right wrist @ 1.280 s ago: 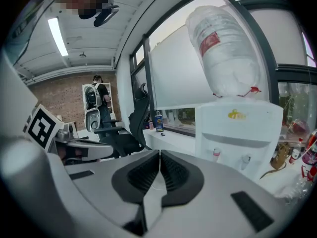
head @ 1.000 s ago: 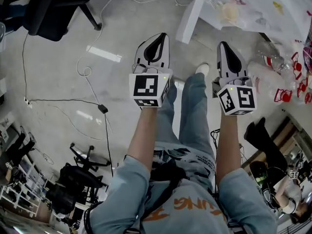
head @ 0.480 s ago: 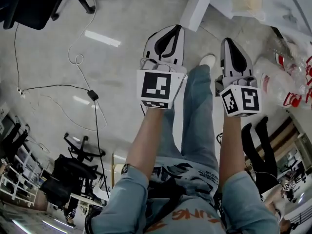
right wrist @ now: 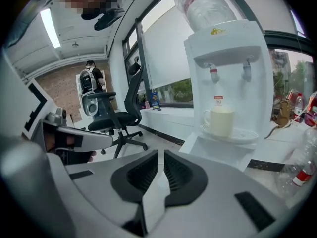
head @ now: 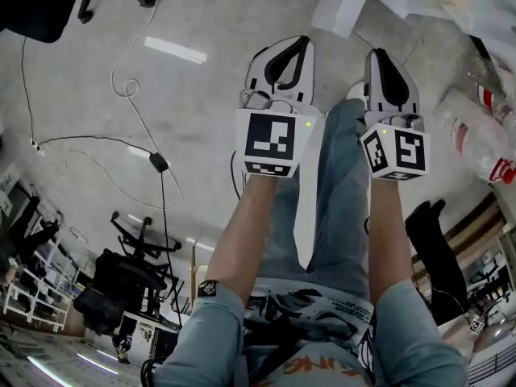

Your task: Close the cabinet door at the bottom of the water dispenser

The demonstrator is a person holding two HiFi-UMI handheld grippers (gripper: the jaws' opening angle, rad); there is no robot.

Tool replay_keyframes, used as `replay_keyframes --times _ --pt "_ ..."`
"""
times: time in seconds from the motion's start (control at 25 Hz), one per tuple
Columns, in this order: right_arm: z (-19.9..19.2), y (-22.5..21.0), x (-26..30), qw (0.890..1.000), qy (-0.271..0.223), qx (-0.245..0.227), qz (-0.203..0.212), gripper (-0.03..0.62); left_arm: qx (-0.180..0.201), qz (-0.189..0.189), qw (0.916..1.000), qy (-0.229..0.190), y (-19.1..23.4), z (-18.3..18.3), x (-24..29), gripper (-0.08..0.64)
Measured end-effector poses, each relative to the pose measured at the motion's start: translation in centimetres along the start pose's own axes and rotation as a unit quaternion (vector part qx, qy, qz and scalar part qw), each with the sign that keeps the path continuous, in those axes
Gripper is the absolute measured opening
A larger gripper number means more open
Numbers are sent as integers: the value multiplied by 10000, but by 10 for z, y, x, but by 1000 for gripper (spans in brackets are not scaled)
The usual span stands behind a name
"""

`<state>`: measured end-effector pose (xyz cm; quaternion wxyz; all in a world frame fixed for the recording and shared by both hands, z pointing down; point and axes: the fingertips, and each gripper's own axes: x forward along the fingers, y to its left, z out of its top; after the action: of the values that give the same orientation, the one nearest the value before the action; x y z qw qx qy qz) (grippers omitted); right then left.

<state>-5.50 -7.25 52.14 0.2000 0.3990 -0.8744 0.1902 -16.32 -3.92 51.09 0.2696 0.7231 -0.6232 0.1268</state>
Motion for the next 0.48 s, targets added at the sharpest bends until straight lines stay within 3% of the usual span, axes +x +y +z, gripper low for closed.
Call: replay_keyframes --times 0.24,0.48 --pt "-20 -3 14 9999 67 -31 -103 46 -74 -38 9999 93 -2 -15 7 20" --pt "-50 2 36 9994 309 101 -146 168 -12 -129 9996 252 4 -31 10 20"
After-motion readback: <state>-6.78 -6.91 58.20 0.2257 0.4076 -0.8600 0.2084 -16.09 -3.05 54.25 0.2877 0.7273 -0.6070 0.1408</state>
